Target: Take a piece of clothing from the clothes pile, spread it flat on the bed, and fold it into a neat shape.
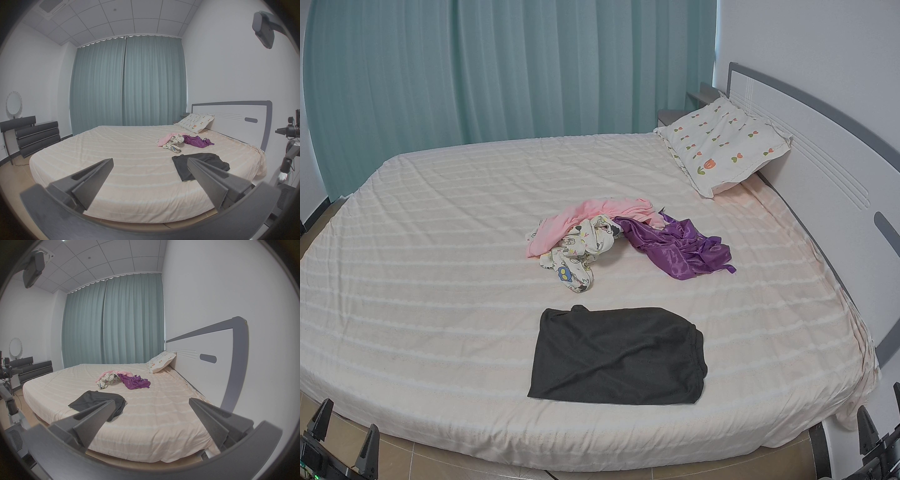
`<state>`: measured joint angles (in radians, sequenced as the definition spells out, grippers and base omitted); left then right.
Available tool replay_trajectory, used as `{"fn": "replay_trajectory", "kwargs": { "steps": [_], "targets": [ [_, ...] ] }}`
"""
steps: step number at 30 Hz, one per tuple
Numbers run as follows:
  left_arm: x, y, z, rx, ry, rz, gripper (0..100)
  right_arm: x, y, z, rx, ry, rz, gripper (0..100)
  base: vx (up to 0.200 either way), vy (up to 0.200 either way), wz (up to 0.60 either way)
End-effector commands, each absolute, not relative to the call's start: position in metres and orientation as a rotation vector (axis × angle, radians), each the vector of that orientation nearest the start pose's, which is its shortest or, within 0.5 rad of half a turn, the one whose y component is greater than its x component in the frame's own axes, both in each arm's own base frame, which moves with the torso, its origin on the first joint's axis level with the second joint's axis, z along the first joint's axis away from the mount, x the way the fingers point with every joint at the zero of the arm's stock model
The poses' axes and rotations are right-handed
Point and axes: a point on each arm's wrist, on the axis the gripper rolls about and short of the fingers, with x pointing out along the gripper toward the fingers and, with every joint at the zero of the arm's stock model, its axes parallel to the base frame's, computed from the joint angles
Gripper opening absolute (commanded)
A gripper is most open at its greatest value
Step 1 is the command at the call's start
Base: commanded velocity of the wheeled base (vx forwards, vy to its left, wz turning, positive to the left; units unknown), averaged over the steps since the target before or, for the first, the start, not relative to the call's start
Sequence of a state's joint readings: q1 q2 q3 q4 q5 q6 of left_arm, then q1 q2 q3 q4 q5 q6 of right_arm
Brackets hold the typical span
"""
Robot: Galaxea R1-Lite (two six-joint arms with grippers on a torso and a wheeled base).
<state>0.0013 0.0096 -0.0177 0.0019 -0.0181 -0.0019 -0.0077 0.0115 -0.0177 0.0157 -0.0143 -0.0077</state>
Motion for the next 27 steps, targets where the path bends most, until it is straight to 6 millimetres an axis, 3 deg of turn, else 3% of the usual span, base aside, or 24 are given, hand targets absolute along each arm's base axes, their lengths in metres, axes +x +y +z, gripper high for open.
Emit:
{"fn": "replay_trajectory", "kwargs": {
  "steps": [1,27],
  "targets": [
    [-0.023,-0.0004,0.0762,0.003,-0.002,-0.017,100,-0.0228,-0.0001,0.0751,-0.009,0.012,-0.021,100,0.0,0.0,0.0],
    [-0.023,-0.0004,0.0762,0.002,-0.002,-0.017,100,-0.0226,-0.0001,0.0754,0.009,0.005,-0.02,100,0.0,0.0,0.0]
  ]
}}
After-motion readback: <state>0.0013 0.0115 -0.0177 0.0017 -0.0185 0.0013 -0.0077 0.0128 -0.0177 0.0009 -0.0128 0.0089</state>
